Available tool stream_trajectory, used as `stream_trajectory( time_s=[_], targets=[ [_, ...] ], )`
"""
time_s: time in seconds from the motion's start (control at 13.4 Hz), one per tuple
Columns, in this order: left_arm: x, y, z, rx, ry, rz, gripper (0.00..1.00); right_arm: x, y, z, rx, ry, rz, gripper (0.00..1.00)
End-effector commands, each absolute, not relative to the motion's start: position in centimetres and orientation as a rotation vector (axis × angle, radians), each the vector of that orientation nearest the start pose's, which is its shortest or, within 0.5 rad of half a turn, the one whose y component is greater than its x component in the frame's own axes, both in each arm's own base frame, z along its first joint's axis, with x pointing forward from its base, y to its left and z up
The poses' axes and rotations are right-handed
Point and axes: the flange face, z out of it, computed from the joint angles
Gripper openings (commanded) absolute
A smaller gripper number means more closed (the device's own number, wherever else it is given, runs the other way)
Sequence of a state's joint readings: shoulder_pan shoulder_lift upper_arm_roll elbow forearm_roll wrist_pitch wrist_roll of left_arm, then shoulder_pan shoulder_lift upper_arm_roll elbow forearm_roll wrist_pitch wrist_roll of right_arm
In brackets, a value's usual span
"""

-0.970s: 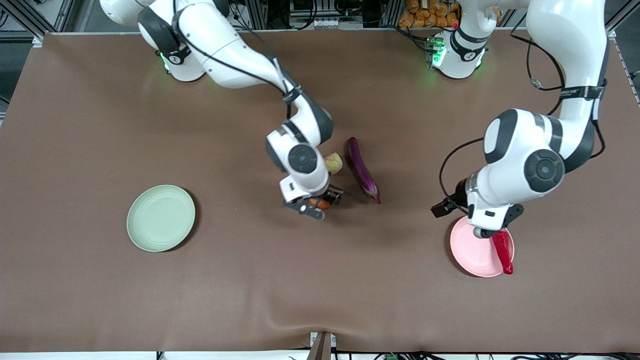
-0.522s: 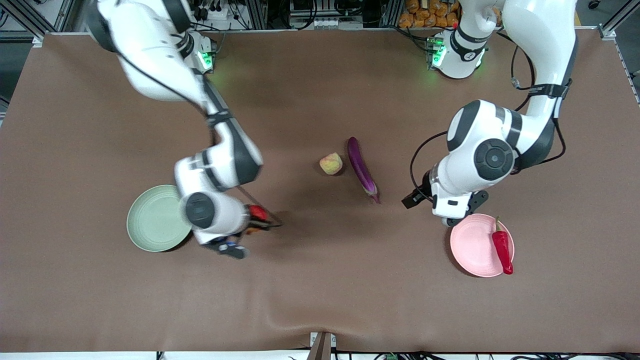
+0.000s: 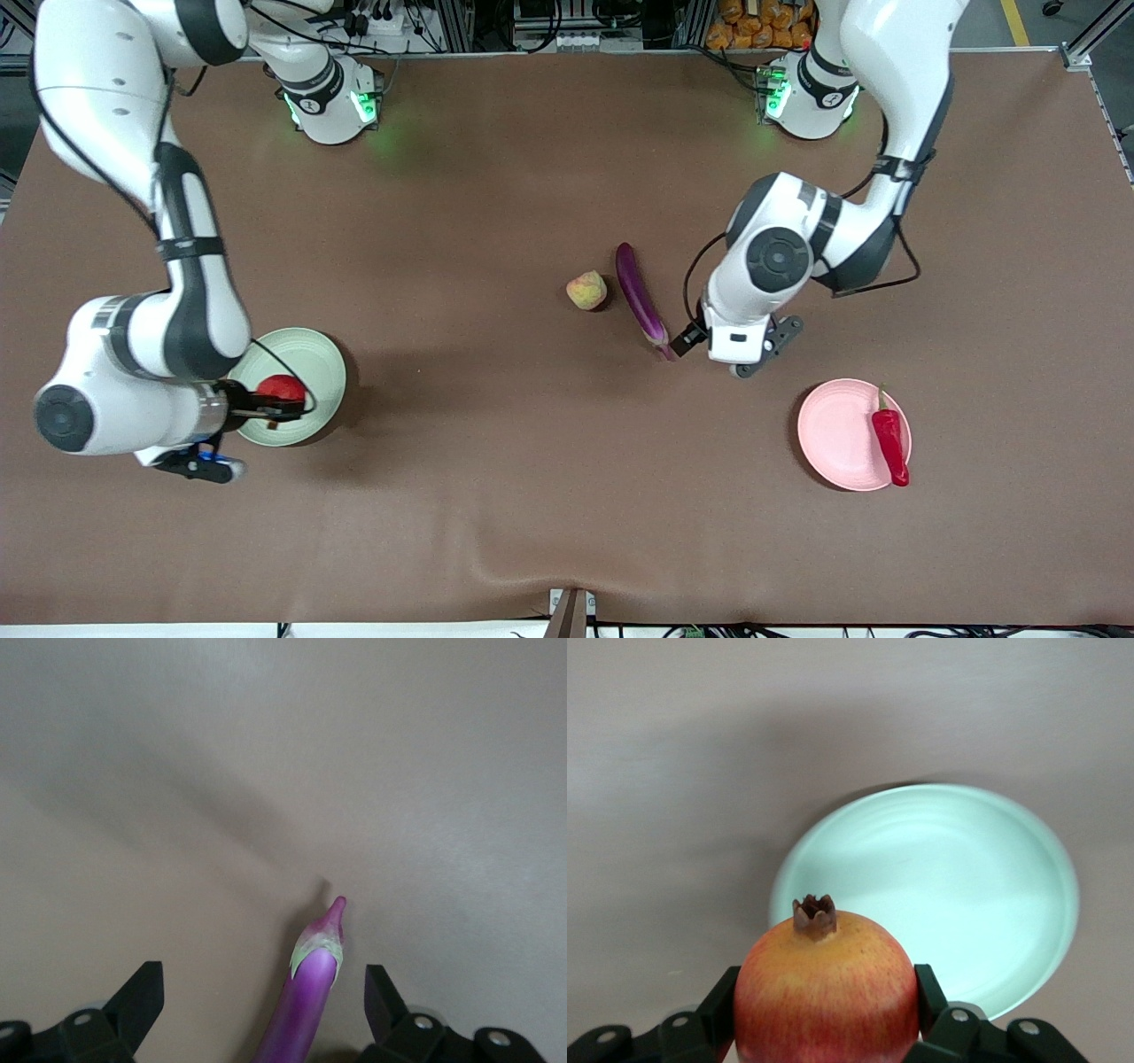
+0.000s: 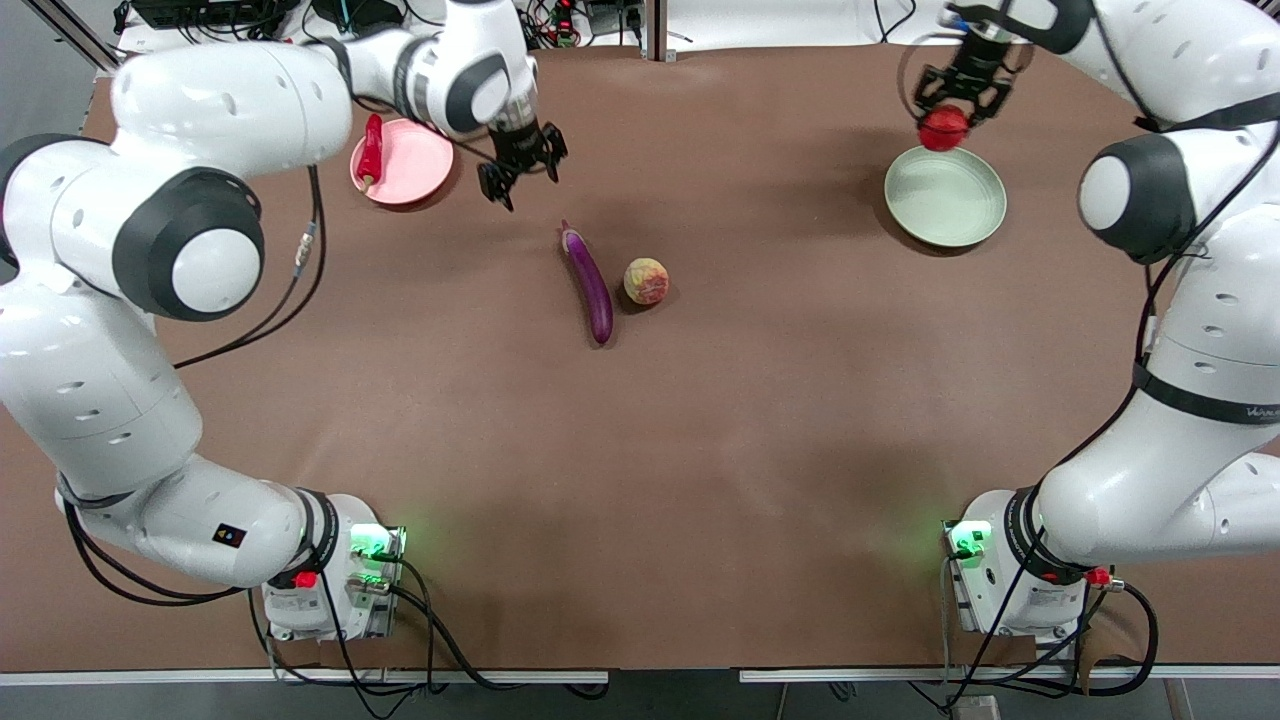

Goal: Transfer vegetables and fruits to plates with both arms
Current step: 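Carry the pomegranate to the green plate while the left gripper reaches eggplant, then release the pomegranate on the green plate while the left gripper grasps eggplant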

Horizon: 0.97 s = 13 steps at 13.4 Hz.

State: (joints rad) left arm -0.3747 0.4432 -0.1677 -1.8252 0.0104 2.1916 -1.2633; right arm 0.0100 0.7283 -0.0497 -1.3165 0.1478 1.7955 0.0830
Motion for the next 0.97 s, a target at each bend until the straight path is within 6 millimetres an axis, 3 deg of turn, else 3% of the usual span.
stream_trajectory(
  time_s=[0.0, 0.15, 0.45, 0.75, 0.82, 0.9],
  targets=[
    [51.6, -34.2, 26.4, -2.904, -1.179, 0.085, 1.00, 69.3, -3.1, 25.1, -2.995, 0.196, 0.320, 0.00],
    [49.3, -35.8, 23.9, -2.935, -1.213, 0.053, 1.00, 69.0, -3.5, 23.2, -3.009, 0.197, 0.255, 0.00],
    [47.1, -39.3, 20.7, -2.960, -1.297, 0.033, 0.97, 68.9, -3.6, 22.6, -3.010, 0.173, 0.253, 0.00],
    [46.2, -40.1, 18.8, -2.952, -1.302, 0.049, 0.50, 68.6, -3.4, 21.5, -3.010, 0.179, 0.242, 0.00],
    [45.9, -40.2, 18.3, -2.937, -1.317, 0.058, 0.30, 68.6, -3.3, 21.1, -3.010, 0.175, 0.249, 0.34],
    [45.9, -40.3, 18.2, -2.931, -1.328, 0.059, 0.00, 68.6, -3.1, 20.7, -3.009, 0.172, 0.256, 0.81]
  ],
)
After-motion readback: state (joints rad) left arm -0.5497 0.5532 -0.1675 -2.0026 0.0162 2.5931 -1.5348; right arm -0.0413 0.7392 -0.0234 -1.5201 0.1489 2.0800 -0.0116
